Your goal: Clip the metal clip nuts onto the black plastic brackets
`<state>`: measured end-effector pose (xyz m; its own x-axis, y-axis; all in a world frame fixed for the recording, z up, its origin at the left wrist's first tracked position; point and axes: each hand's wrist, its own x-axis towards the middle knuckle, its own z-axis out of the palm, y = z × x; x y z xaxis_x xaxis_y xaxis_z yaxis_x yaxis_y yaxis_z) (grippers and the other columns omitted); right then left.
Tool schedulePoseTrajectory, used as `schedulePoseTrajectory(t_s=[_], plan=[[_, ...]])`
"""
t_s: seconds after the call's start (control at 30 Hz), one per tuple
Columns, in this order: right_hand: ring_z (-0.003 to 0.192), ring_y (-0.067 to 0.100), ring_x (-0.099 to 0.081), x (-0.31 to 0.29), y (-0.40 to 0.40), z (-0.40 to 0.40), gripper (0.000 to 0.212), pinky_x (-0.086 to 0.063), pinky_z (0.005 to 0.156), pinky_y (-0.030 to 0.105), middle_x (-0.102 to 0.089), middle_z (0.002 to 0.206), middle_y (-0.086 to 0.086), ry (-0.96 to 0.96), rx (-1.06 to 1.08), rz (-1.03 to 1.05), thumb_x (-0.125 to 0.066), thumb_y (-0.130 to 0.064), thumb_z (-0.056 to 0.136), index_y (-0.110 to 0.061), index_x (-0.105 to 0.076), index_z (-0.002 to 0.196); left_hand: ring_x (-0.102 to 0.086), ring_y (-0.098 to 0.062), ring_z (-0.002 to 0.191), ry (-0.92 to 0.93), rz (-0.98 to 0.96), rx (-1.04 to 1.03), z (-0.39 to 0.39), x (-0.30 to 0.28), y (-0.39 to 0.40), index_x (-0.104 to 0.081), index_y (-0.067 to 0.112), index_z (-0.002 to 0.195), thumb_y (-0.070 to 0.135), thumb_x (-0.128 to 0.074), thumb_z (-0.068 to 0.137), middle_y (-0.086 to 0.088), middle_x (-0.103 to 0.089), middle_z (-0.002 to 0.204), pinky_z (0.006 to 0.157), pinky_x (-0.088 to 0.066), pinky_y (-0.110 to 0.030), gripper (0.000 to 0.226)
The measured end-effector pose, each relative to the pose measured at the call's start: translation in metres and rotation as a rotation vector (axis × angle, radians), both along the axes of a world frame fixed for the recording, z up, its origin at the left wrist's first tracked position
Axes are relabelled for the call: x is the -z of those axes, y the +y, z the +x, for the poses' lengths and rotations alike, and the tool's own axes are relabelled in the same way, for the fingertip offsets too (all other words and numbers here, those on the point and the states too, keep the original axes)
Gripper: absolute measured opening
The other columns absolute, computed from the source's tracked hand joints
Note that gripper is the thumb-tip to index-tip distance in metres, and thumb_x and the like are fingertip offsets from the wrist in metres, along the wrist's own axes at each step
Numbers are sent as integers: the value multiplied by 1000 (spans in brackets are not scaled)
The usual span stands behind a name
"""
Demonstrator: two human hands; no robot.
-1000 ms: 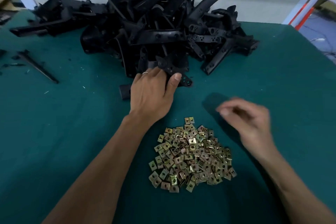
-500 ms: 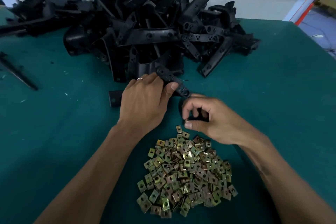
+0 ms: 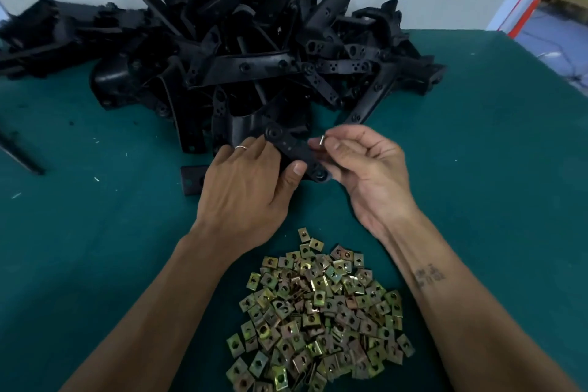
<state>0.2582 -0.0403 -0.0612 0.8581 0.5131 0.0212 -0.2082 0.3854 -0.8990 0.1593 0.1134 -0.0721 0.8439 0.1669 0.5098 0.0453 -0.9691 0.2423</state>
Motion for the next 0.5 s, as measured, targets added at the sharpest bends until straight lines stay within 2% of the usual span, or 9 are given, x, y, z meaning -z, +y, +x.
schedulePoseTrajectory(t_s=[0.07, 0.13, 0.27, 0.4, 0.5], plan=[[86, 22, -74, -1, -2, 3, 20, -59, 81, 33, -77, 87, 11, -7, -21, 11, -68, -2, 85, -6, -72, 104, -57, -32, 73, 21, 34, -12, 0, 0, -2, -57, 8, 88, 47, -27, 105, -8, -60, 80, 70, -40, -41, 52], [80, 16, -70, -2, -4, 4, 22, -57, 78, 27, -75, 85, 8, -19, -37, -24, -61, 3, 93, -5, -71, 111, -57, -34, 67, 43, 77, -33, 1, 0, -3, -56, 7, 84, 47, -26, 105, -10, -60, 76, 64, -36, -38, 55], [76, 13, -69, -2, -2, 5, 18, -56, 73, 20, -74, 84, 8, 21, -95, -68, -56, 5, 97, -3, -71, 103, -54, -33, 56, -10, 120, -56, -3, 1, -5, -53, 8, 75, 46, -31, 104, -10, -58, 68, 57, -27, -32, 53], [73, 16, -73, -6, -3, 11, 16, -58, 68, 18, -75, 82, 12, 91, -120, -47, -54, 5, 98, -1, -69, 99, -57, -34, 62, 1, 109, -73, -4, -1, -5, -57, 6, 77, 50, -34, 104, -10, -60, 72, 58, -37, -38, 56], [76, 16, -73, -4, -1, 11, 13, -59, 71, 23, -75, 83, 12, 70, -120, -32, -52, 1, 101, -4, -64, 101, -59, -33, 65, 5, 101, -89, -4, -3, -5, -59, 7, 79, 52, -34, 104, -9, -61, 74, 55, -31, -34, 57]])
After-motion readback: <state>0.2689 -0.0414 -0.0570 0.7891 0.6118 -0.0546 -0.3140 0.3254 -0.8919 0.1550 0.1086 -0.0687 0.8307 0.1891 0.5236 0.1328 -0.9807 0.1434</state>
